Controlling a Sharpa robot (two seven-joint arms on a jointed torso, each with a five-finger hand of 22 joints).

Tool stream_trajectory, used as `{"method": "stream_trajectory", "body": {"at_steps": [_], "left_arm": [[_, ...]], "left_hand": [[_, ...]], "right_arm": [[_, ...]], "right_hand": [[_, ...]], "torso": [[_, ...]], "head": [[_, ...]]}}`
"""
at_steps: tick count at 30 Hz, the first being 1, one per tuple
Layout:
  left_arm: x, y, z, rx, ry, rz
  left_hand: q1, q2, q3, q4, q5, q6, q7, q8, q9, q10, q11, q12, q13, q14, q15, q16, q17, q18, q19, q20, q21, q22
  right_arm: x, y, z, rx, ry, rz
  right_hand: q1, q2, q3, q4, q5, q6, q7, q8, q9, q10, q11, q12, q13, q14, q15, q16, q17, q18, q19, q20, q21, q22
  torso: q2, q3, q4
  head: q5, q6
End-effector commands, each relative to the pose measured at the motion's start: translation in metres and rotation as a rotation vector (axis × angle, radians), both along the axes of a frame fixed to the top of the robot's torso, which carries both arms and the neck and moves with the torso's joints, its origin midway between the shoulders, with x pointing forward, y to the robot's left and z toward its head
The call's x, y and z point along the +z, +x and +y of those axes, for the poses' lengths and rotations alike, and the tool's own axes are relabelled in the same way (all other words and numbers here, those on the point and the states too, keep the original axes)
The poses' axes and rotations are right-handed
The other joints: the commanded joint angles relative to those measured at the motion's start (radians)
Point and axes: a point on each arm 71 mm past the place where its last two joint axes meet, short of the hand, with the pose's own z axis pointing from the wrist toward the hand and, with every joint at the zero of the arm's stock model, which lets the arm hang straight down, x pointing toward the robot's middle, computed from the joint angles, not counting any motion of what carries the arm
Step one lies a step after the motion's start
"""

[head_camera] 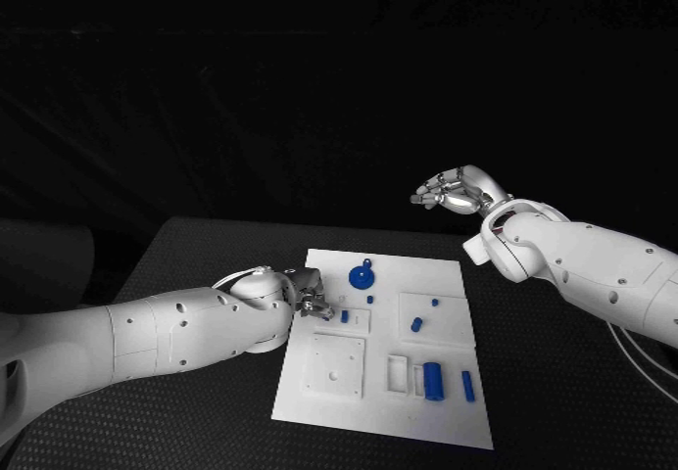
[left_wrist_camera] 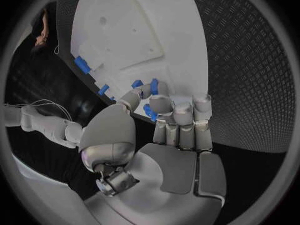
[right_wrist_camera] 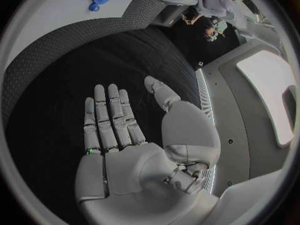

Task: Assemble the parts on the task board

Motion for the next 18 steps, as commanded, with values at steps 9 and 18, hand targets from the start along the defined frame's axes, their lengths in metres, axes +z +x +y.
{"method": "stream_trajectory", "body": {"at_steps": [9,18], "left_arm": [[-0.009,-0.004,0.002,0.006,0.048,0.047],[-0.011,-0.010,-0.007,-0.038,0.051,0.095]], "left_hand": [[0.027,0.036,0.049,-0.042,-0.006,0.115,-0.054,0.004,0.000,-0.007,-0.024,0.007,0.001,0.032,-0.030,0.001,-0.002,0.009,0.008,-0.126,0.007,0.017],[0.010,0.028,0.045,-0.039,-0.010,0.119,-0.051,0.013,-0.002,-0.002,-0.018,0.015,0.005,0.034,-0.029,0.000,-0.004,0.010,0.007,-0.125,0.009,0.016]], "right_arm": [[0.000,0.000,0.001,0.017,0.001,-0.001],[0.000,0.000,0.001,0.018,0.001,0.000]], "right_hand": [[-0.011,0.000,0.001,0.004,0.005,0.005,0.000,-0.003,-0.001,0.007,-0.001,-0.004,0.000,0.001,0.003,-0.006,-0.001,0.017,0.001,0.007,-0.004,0.013],[-0.012,0.000,0.001,0.004,0.006,0.005,0.000,-0.003,-0.001,0.007,-0.001,-0.005,0.000,0.001,0.003,-0.007,-0.001,0.017,0.001,0.007,-0.005,0.014]], "torso": [[0.000,0.0004,0.0006],[0.000,0.0002,0.0005]], "head": [[0.000,-0.001],[0.001,-0.003]]}}
